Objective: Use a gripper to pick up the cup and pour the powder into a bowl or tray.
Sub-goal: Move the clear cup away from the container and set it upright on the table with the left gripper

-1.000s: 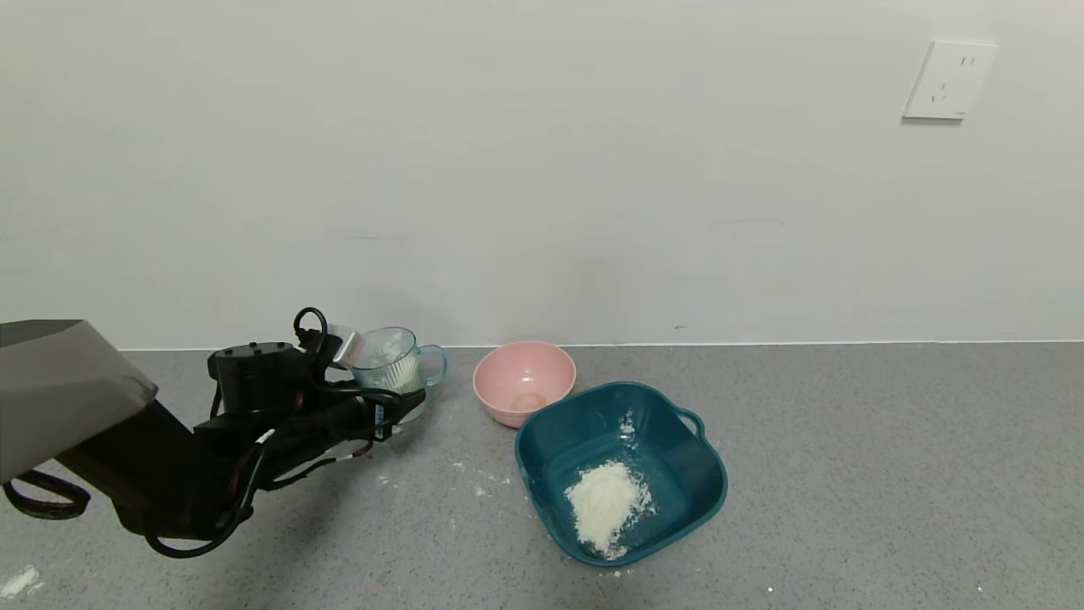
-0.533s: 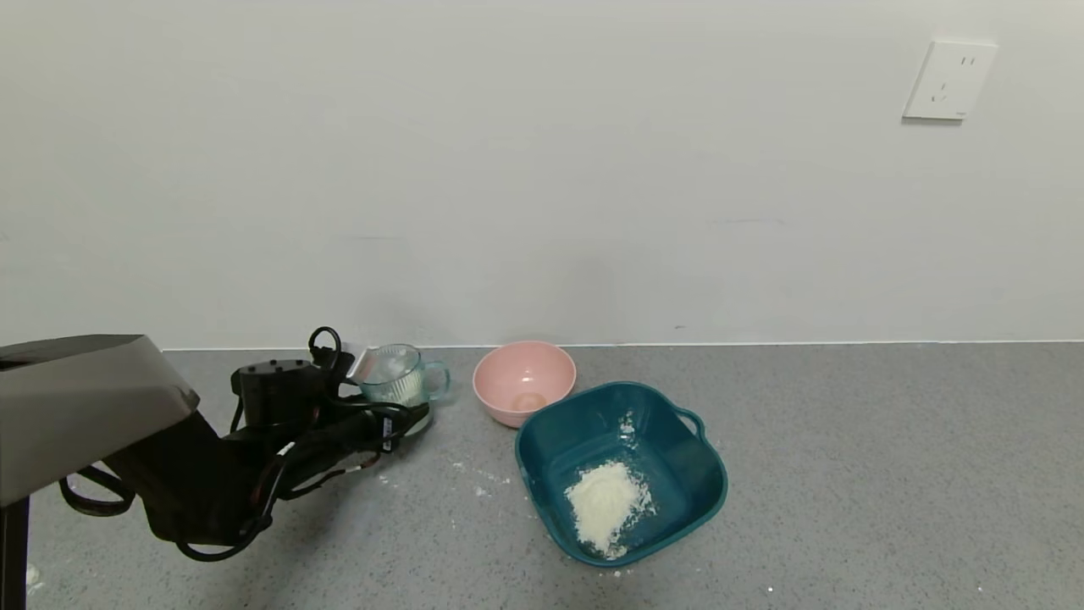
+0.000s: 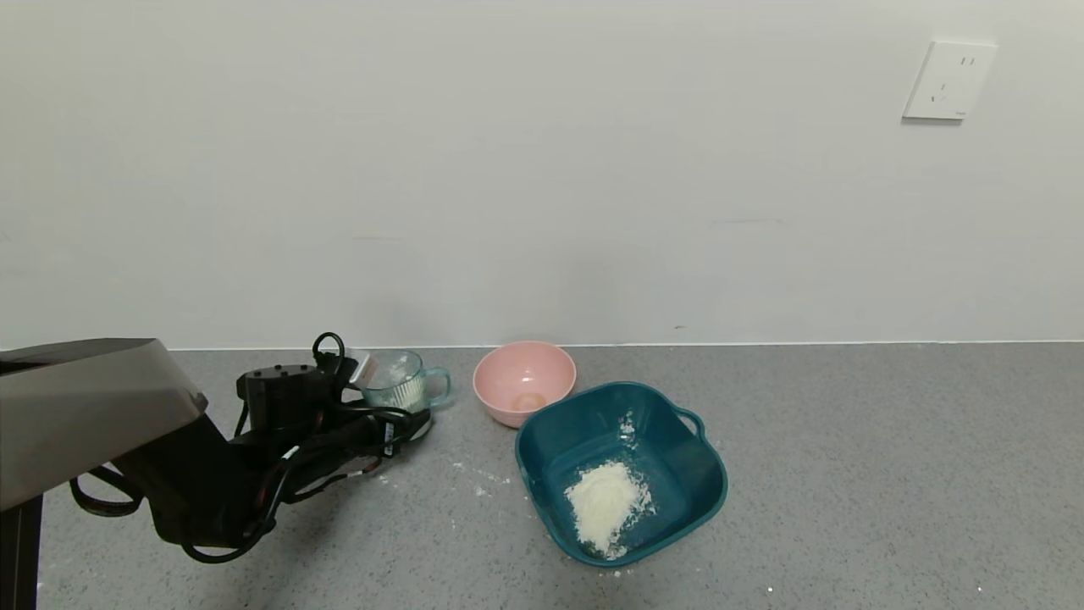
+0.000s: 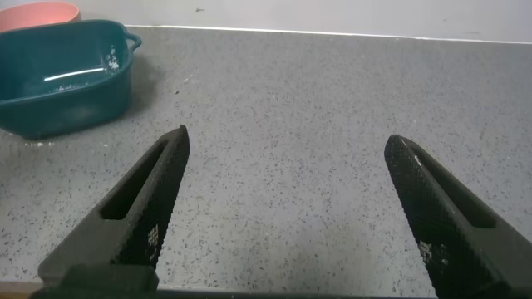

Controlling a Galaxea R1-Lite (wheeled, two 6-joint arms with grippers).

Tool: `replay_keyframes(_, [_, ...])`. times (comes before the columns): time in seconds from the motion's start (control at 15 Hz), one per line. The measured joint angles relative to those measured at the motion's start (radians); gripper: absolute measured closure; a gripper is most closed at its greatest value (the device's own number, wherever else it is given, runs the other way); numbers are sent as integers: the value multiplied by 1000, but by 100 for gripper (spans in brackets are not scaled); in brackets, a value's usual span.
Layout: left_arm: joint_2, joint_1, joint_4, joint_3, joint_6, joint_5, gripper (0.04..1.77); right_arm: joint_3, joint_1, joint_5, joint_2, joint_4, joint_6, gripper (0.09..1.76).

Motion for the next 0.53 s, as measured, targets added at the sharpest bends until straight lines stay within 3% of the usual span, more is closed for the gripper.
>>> replay_keyframes(0.53, [-43, -2, 38, 24, 4, 7, 20, 0, 0, 0, 0, 0, 0, 14])
